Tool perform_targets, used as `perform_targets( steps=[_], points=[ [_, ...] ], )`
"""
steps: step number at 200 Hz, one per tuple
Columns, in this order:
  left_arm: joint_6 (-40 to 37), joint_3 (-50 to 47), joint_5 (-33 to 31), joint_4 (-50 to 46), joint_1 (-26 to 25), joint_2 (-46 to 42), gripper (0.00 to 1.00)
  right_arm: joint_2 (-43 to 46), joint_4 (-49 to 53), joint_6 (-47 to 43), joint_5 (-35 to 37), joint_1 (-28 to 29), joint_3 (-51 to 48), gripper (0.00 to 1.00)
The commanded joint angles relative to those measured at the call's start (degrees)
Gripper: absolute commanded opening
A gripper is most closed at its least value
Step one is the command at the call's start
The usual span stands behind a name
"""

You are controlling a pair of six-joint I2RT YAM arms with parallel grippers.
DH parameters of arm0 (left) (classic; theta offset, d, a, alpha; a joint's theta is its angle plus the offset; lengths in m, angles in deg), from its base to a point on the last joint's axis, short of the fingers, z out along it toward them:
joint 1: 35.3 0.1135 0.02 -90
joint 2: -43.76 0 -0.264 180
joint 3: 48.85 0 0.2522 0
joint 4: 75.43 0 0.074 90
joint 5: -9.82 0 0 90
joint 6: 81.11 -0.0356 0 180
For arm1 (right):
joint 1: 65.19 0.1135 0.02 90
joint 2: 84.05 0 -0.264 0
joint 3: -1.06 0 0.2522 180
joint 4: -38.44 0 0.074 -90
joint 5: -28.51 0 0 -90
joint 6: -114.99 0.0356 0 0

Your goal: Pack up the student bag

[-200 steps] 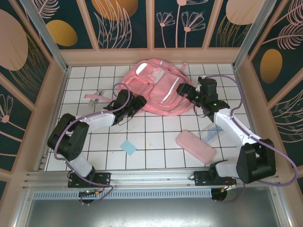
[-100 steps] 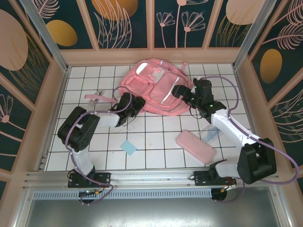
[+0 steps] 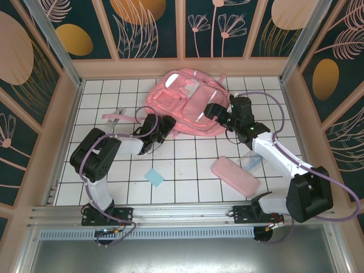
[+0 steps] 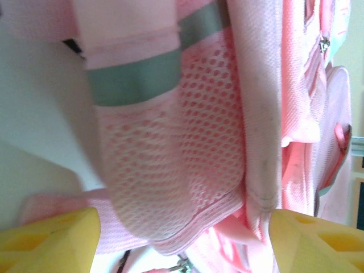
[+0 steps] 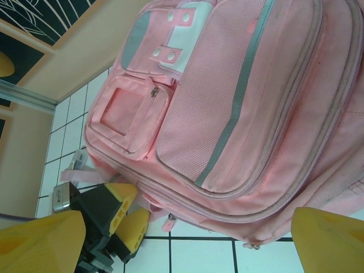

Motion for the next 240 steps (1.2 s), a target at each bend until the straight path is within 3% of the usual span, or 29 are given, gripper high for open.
perform_targets(
  steps=[1, 25, 40, 76, 101, 144, 181, 240],
  points=[
    [-1.3, -0.7, -2.3, -4.1, 0.3, -1.7, 0.79, -0.9, -0.3, -0.1, 1.6, 1.1, 0.5, 0.93],
    [-1.5, 0.9, -3.2, -2.9, 0.6, 1.0, 0.77, -1.2, -0.3, 0.1, 1.9, 1.4, 0.4, 0.93],
    [-0.9, 1.7, -2.2, 0.4, 1.1, 4.1, 0.69, -1.0, -0.1, 0.2, 2.1, 1.6, 0.6, 0.93],
    [-0.5, 3.1, -1.5, 9.1, 1.4, 9.1, 0.39, 0.2, 1.1, 0.0, 3.2, 1.9, 1.0, 0.93],
    [-1.9, 4.5, -0.3, 10.8, 1.4, 9.5, 0.00, 0.6, 2.0, -0.7, 2.9, 3.0, 1.1, 0.92],
    [1.4, 4.0, 1.5, 12.5, 1.2, 4.7, 0.00, -0.9, 3.7, 1.1, -1.9, 7.4, -0.6, 0.81],
    [5.2, 4.8, 1.1, 14.5, 0.7, 1.1, 0.00, -6.4, 3.5, 5.1, -1.7, 15.2, 1.1, 0.76],
    [7.8, 5.0, 1.8, 15.9, 0.1, -1.2, 0.00, -21.9, 0.2, 5.9, 5.9, 20.2, 6.8, 0.65]
  ],
)
